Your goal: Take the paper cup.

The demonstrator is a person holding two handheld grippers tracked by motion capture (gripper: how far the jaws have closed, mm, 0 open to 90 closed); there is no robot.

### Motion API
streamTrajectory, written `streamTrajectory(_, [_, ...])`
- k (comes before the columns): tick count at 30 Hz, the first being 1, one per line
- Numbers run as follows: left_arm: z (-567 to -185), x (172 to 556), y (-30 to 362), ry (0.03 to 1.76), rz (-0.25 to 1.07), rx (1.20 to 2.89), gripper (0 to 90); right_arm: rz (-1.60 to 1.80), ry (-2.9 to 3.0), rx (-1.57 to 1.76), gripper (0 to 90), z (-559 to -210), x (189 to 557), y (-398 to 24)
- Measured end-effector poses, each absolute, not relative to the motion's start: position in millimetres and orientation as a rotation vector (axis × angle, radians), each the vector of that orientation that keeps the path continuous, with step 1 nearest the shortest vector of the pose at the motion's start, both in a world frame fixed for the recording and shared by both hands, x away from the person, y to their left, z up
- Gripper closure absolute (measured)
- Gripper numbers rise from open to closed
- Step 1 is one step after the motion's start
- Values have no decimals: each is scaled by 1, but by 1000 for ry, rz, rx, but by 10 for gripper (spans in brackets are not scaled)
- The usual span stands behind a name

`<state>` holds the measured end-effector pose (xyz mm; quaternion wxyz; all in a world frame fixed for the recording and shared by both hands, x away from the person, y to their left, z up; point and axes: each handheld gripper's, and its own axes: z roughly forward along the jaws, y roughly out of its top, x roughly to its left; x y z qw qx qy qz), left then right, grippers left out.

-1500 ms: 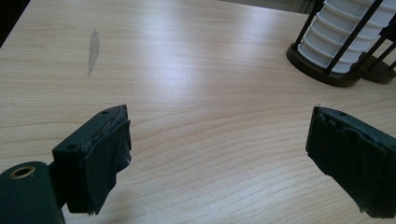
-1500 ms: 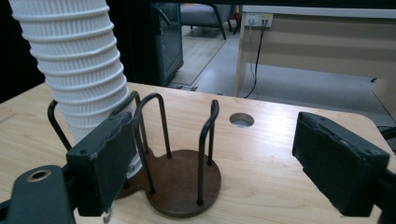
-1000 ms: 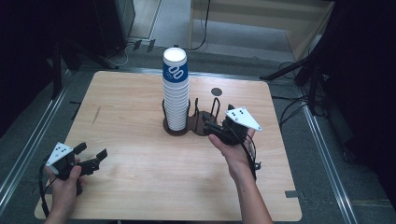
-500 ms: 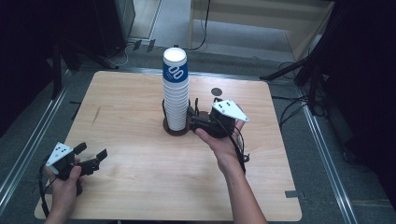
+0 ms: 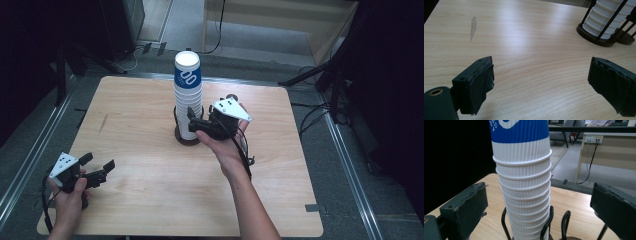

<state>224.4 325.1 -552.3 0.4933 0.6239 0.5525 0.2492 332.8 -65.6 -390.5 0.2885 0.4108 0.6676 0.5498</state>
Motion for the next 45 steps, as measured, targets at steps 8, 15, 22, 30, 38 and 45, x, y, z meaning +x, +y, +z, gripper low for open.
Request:
streamTrajectory(8, [-552,224,325,1340,601,1513,73,1484,1775,1110,12,-385,342,-56])
streamTrajectory(15, [-553,225,326,1342,596,1509,73,1487,1763,1129,12,-379,352,-52])
streamTrajectory(22, [-553,225,326,1344,594,1513,73,1467,1754,1129,12,-378,358,-46])
streamTrajectory(30, [-553,225,326,1344,595,1514,73,1463,1741,1140,12,-374,370,-34])
streamTrajectory(38, [-553,225,326,1343,594,1511,74,1469,1743,1126,12,-369,376,-24])
streamTrajectory(45, [-553,225,326,1343,594,1510,73,1464,1738,1121,13,-366,380,-17])
